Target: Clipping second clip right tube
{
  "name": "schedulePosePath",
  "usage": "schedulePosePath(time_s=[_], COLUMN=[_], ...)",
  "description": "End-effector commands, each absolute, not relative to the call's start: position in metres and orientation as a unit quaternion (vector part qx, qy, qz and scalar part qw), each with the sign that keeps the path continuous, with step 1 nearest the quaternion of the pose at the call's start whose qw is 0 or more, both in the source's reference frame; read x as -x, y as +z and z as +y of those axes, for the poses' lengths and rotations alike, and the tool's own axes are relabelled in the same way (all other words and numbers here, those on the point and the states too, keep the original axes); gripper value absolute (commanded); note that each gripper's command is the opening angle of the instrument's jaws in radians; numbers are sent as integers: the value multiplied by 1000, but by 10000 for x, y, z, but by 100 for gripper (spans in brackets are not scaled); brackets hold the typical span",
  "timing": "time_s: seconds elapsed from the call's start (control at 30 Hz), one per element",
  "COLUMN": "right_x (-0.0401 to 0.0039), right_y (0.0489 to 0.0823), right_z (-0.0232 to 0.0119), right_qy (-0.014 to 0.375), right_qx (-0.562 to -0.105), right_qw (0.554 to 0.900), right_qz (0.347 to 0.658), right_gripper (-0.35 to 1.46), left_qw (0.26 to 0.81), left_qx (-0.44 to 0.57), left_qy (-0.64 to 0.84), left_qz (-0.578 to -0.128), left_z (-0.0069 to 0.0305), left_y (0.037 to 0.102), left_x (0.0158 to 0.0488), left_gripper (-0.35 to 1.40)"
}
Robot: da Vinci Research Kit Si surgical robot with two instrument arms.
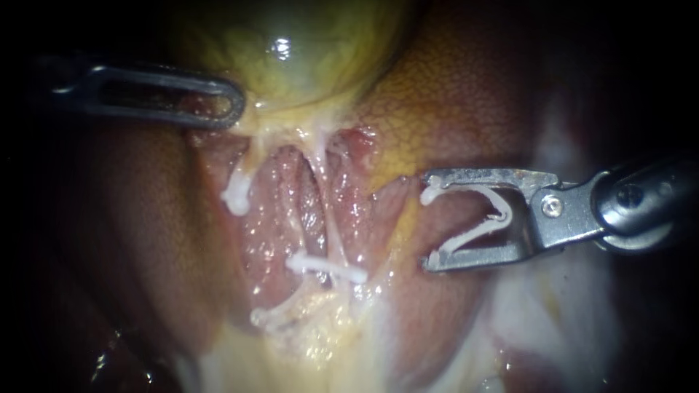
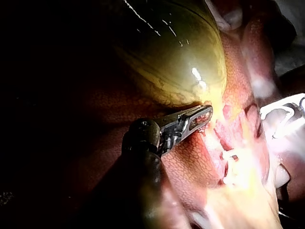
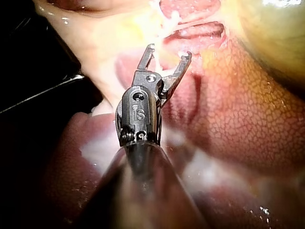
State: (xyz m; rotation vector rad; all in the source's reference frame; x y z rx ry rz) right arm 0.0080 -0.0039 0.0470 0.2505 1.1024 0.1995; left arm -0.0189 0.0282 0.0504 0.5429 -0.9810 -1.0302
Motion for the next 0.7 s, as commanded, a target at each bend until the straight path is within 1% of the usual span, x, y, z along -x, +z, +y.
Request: schedulePosePath(time_s=[0.03,0.27,0.3,0.5,0.7], right_x=[-80,-84,-86,-97,-107], right_y=[470,470,470,470,475], right_z=[-39,-40,-39,-39,-38], right_qy=[95,92,96,130,184], right_qx=[-118,-118,-123,-148,-189], right_qw=[840,840,838,831,816], right_qz=[521,522,522,521,514], right_gripper=[50,50,50,50,50], left_qw=[723,722,722,722,722], left_qx=[-246,-244,-243,-243,-241], left_qy=[-468,-470,-470,-471,-472], left_qz=[-446,-445,-445,-445,-445], left_z=[283,282,282,282,280], left_y=[503,502,502,502,502], left_x=[187,186,186,187,188], left_gripper=[-35,-35,-35,-35,-35])
